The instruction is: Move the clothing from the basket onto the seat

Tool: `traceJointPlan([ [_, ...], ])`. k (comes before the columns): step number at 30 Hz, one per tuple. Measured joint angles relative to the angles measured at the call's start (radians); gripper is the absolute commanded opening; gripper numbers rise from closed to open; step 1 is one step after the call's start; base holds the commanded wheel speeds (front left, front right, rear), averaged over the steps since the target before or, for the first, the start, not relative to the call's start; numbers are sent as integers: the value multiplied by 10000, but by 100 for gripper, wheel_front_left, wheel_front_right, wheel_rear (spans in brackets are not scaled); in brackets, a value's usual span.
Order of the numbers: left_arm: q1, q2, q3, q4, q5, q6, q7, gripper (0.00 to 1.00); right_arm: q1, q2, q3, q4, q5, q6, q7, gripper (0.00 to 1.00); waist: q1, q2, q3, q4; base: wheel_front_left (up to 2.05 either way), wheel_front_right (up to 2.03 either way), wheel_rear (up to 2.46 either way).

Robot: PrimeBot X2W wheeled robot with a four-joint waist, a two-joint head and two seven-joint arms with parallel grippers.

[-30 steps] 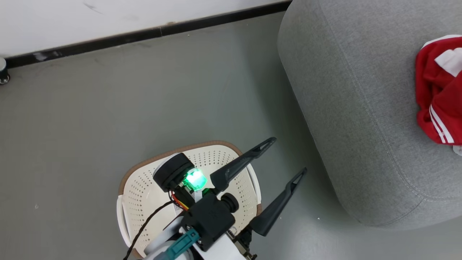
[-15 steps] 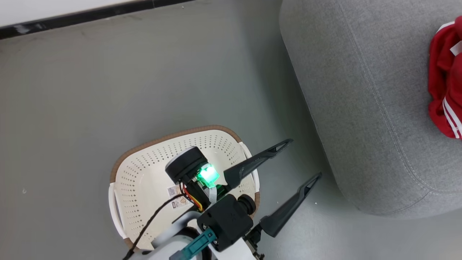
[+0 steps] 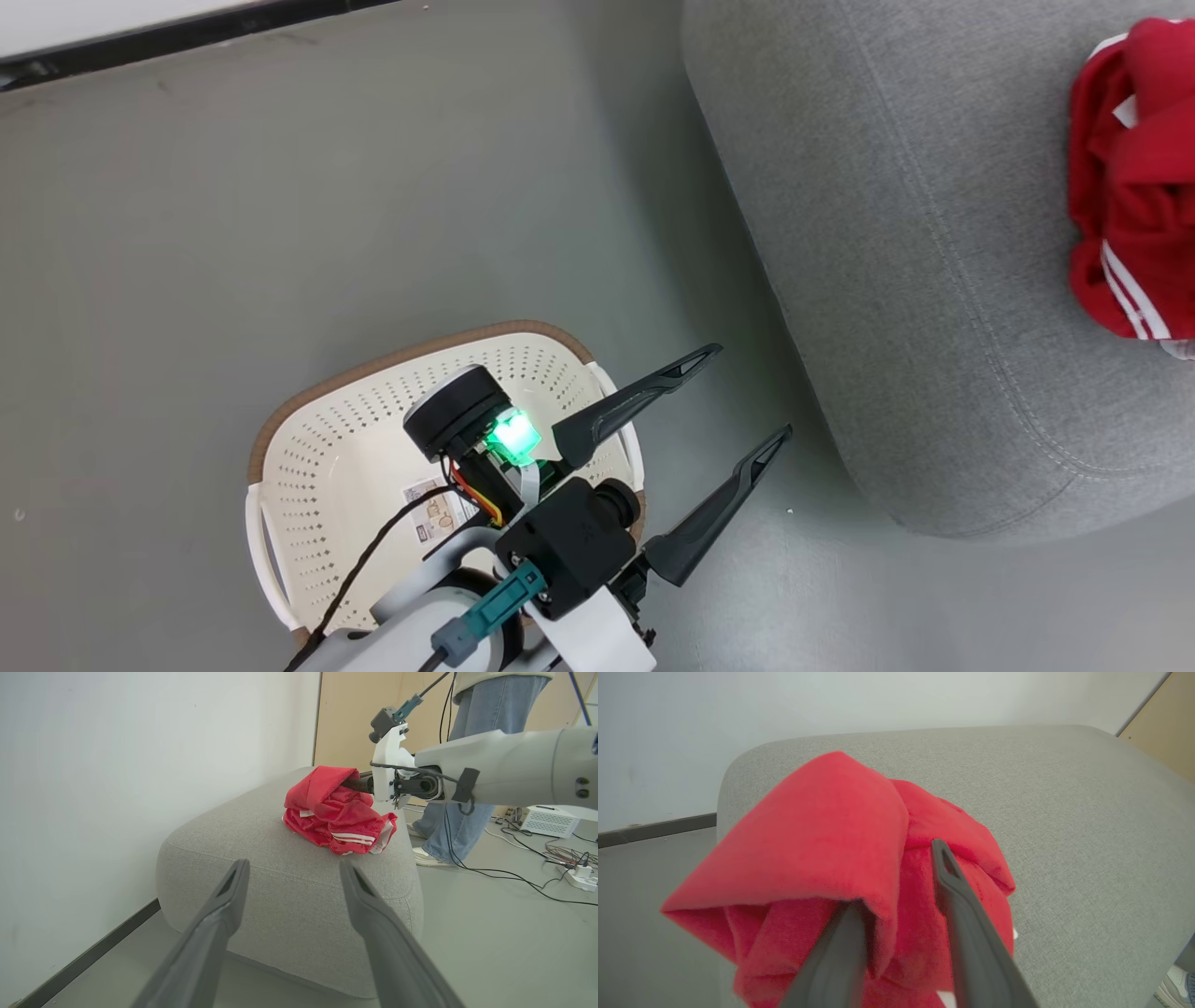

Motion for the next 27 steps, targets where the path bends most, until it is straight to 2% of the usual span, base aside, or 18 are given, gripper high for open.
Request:
traceJointPlan([
  [27, 42, 86, 203, 667, -284, 0, -470, 100, 1360, -159, 146, -316, 949, 0, -790, 100, 0, 0, -896, -838, 0, 0, 0],
])
